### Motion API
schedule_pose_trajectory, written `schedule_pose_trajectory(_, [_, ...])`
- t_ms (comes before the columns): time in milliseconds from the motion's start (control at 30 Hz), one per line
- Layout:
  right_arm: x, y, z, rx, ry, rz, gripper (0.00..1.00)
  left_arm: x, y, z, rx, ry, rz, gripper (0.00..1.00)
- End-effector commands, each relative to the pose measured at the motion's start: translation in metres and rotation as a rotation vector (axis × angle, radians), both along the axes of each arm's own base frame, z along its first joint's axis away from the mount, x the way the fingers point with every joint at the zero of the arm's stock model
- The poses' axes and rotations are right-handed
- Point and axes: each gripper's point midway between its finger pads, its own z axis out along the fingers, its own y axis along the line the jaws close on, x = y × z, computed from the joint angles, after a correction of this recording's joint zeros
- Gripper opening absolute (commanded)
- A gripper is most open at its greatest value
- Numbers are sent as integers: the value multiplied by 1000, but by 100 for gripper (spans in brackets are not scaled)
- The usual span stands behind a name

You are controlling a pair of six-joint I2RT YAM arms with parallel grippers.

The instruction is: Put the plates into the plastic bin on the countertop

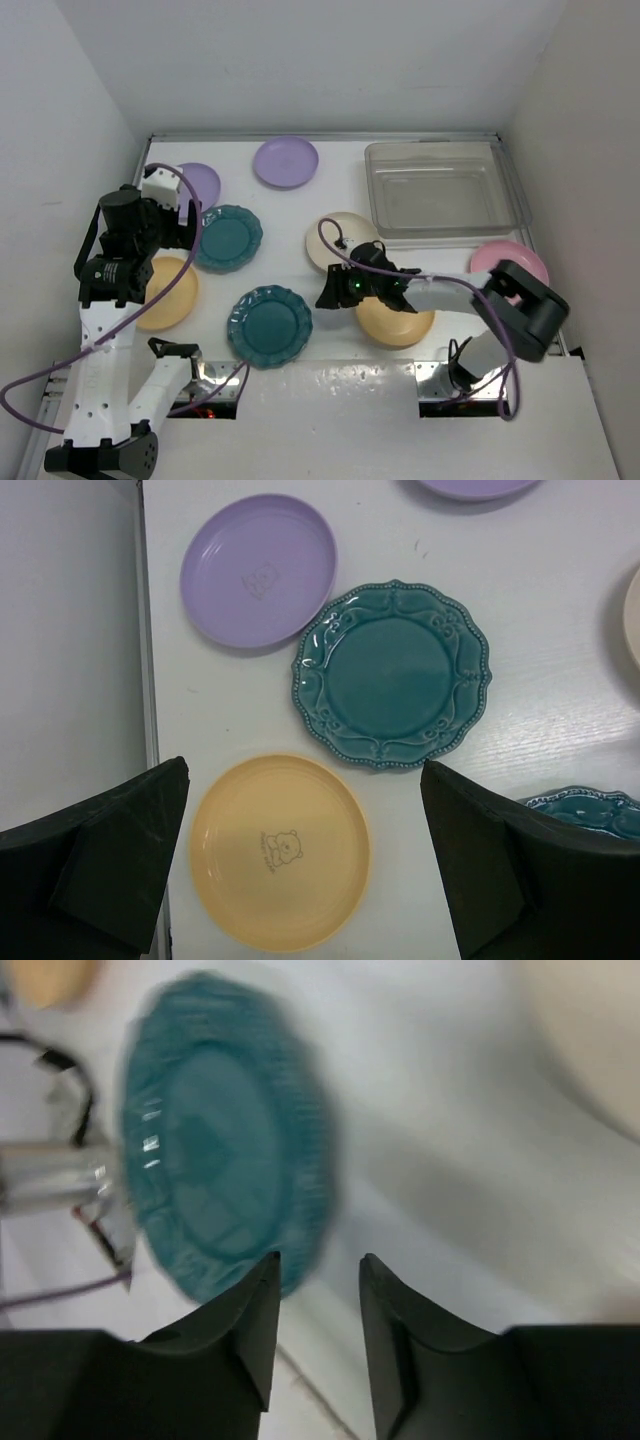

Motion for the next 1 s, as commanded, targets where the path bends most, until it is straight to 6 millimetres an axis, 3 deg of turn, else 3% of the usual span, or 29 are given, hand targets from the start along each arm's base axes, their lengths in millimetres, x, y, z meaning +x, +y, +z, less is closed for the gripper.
schedule_pose_trajectory(0, [11,33,19,179,108,23,35,2,1,10,-3,-34,2,100])
schedule_pose_trajectory(33, [6,31,-1,127,146,20,37,2,1,10,-3,-34,2,100])
schedule_pose_trajectory(333, [-20,31,-41,100,264,18,41,-1,1,15,7,-54,-2,100])
schedule_pose_trajectory(500, [-27,37,-59,112,365,2,23,-1,1,15,7,-54,-2,100])
schedule_pose_trajectory(633, [-25,37,-60,105,365,11,19,-3,1,12,6,-53,-2,100])
schedule_pose_trajectory(767, [-17,40,-59,77,323,26,1,-3,2,12,27,-53,-11,100])
schedule_pose_trajectory(800, [-15,40,-59,78,326,23,0,-3,2,12,28,-53,-11,100])
schedule_pose_trajectory(933, [-8,45,-42,124,320,11,0,-1,5,11,49,-43,-9,100])
schedule_pose_trajectory(967, [-1,48,-30,153,310,3,0,-1,5,11,50,-43,-9,100])
